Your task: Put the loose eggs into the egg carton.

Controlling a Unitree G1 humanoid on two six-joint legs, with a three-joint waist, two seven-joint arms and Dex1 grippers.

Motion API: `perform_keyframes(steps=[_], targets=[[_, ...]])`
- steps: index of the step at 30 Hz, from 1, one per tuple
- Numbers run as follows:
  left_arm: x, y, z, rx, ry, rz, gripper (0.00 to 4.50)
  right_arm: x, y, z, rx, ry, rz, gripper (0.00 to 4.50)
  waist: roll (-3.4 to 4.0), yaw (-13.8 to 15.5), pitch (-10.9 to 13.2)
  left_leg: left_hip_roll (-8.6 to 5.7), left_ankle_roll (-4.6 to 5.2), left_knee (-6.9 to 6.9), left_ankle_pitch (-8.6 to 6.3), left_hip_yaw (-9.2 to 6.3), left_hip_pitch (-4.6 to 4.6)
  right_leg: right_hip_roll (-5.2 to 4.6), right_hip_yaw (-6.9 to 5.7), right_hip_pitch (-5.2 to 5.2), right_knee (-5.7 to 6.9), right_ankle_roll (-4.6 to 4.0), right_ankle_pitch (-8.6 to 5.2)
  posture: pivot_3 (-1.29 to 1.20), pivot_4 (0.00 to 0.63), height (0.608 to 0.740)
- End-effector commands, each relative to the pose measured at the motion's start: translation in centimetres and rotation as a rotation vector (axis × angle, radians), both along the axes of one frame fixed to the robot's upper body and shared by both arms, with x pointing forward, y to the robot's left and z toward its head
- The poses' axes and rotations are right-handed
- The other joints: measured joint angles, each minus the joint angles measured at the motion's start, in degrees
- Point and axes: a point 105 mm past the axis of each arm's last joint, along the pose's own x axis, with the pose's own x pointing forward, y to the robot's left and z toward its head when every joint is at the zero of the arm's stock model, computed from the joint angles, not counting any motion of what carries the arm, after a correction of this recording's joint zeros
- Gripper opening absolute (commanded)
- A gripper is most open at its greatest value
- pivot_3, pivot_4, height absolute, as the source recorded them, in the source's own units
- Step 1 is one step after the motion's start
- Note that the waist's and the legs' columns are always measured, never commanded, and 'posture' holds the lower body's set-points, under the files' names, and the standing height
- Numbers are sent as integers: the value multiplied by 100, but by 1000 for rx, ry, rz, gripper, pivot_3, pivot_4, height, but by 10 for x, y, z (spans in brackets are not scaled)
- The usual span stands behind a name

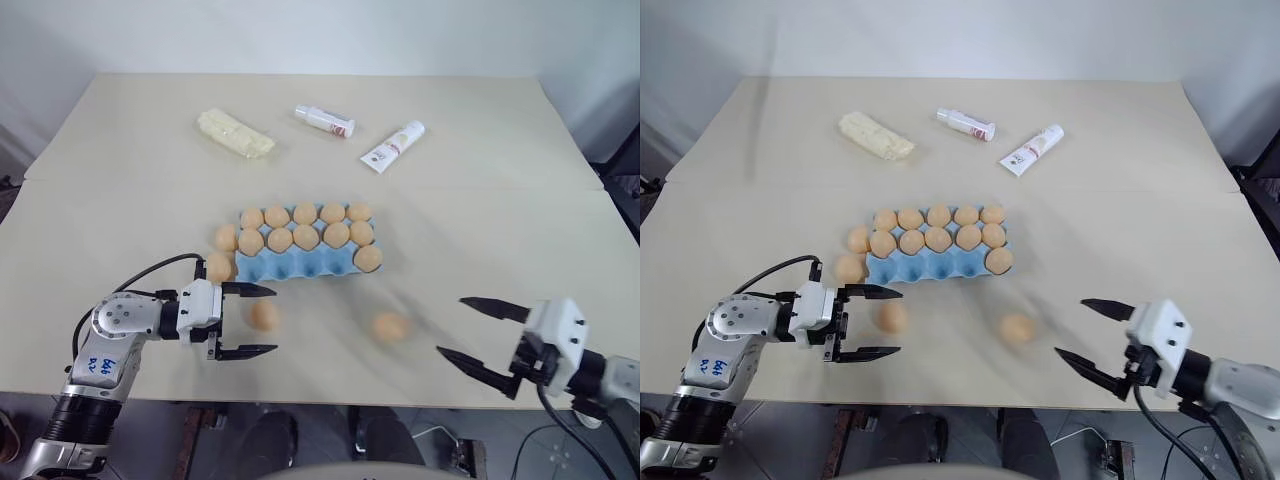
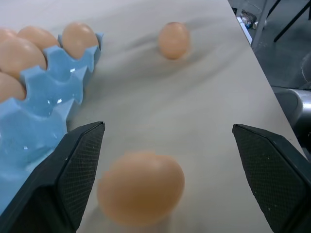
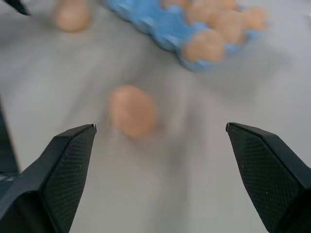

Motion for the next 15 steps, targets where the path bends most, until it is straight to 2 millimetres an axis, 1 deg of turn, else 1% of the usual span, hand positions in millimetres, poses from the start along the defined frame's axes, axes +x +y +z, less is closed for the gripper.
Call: perform_keyframes(steps=[1, 5, 9, 12, 13, 15], targets=[[-7, 5, 9, 8, -30, -6, 4478, 10, 14, -10, -35, 26, 68, 4500, -1, -7, 1, 0, 0, 0, 0, 0, 0, 0, 0, 0, -4, 0, 0, 0, 150, 740], [-11, 9, 7, 21, -26, 23, 4478, 30, 23, -24, -52, 31, 96, 4500, -4, 16, 4, -1, 0, -2, -2, -3, -8, -1, -4, -3, -18, 0, 0, 0, 150, 740], [-13, 10, 7, 19, -29, 46, 4478, 39, 31, -38, -52, 51, 127, 4500, -5, 21, 6, -1, -3, -2, -2, -7, -17, -1, -12, -4, -36, 1, 1, 0, 150, 740], [-14, 11, 8, 18, -31, 57, 4500, 42, 35, -44, -44, 58, 137, 3881, -5, 16, 6, -1, -21, -2, 6, -7, -20, -1, -12, -4, -41, 2, 1, 0, 150, 740], [-14, 11, 9, 19, -34, 62, 4500, 42, 37, -47, -43, 60, 146, 3603, -5, 11, 6, -1, -20, -2, 6, -7, -20, -1, -12, -4, -42, 2, 0, 0, 150, 740], [-12, 12, 9, 19, -41, 79, 4500, 43, 42, -47, -33, 48, 159, 2865, -5, 9, 6, -1, -20, -2, 6, -7, -20, -1, -12, -4, -43, 2, 1, 0, 150, 740]])
